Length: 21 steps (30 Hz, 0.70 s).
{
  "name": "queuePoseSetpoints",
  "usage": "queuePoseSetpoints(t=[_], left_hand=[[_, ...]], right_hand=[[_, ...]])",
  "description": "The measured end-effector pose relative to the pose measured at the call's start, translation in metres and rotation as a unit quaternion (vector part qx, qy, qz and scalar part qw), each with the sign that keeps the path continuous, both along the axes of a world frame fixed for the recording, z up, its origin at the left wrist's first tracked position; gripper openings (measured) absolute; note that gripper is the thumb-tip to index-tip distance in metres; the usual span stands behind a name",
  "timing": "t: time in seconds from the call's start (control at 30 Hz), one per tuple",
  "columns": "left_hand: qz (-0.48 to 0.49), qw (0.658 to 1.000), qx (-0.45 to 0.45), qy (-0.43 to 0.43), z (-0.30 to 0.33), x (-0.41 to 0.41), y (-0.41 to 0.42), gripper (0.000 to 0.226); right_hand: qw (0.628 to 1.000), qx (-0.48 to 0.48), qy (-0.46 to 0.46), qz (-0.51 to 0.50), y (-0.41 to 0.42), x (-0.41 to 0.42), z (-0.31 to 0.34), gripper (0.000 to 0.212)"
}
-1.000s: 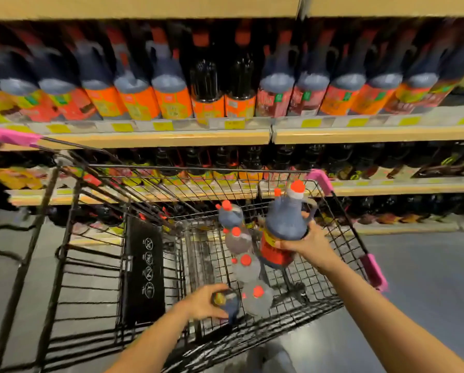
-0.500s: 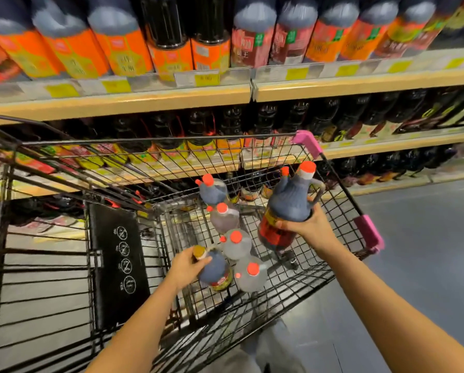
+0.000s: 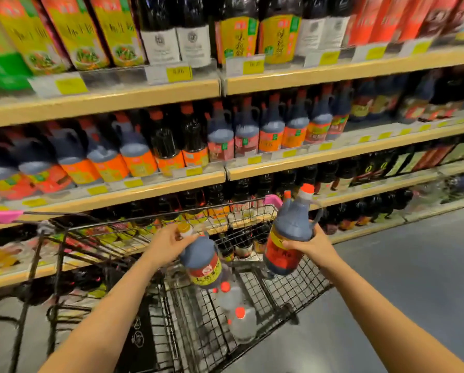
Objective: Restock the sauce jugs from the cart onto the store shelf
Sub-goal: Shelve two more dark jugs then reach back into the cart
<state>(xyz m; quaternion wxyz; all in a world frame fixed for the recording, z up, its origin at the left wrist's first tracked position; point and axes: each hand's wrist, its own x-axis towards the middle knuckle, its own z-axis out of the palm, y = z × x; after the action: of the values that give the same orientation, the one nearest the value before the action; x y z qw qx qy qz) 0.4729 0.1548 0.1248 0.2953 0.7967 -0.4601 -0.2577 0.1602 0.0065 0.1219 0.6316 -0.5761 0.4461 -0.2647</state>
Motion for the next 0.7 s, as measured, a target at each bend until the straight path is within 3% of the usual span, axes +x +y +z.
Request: queuePoseSetpoints(t=[0.03,0.13,0.3,0.43,0.7], left_hand=[[-0.012,1.0,-0.002,-0.014,0.012,-0.005,-0.012,0.034],[-0.055,0.998,-0.022,-0.038,0.047,-0.038,-0.051,0.018],[-0.104,0.992,-0.039,-0.063,0.069,-0.105,-0.125,0.023],[-0.146,0.986,-0.054,-0.066,0.078,-0.176,-0.19,0.034],[-0.16,0.979,-0.101,-0.072,0.107,-0.328,-0.318,0.033]], right_hand=[[1.0,-0.001,0.001,-0.003,-0.002,-0.007,0.011,0.076],[1.0,-0.016,-0.004,-0.019,-0.016,-0.036,0.034,0.076],[0.997,-0.052,0.0,-0.059,-0.059,-0.104,0.047,0.095],[0.995,-0.08,0.013,-0.055,-0.108,-0.177,0.051,0.098],[0.99,-0.129,0.046,-0.027,-0.228,-0.323,0.079,0.1]])
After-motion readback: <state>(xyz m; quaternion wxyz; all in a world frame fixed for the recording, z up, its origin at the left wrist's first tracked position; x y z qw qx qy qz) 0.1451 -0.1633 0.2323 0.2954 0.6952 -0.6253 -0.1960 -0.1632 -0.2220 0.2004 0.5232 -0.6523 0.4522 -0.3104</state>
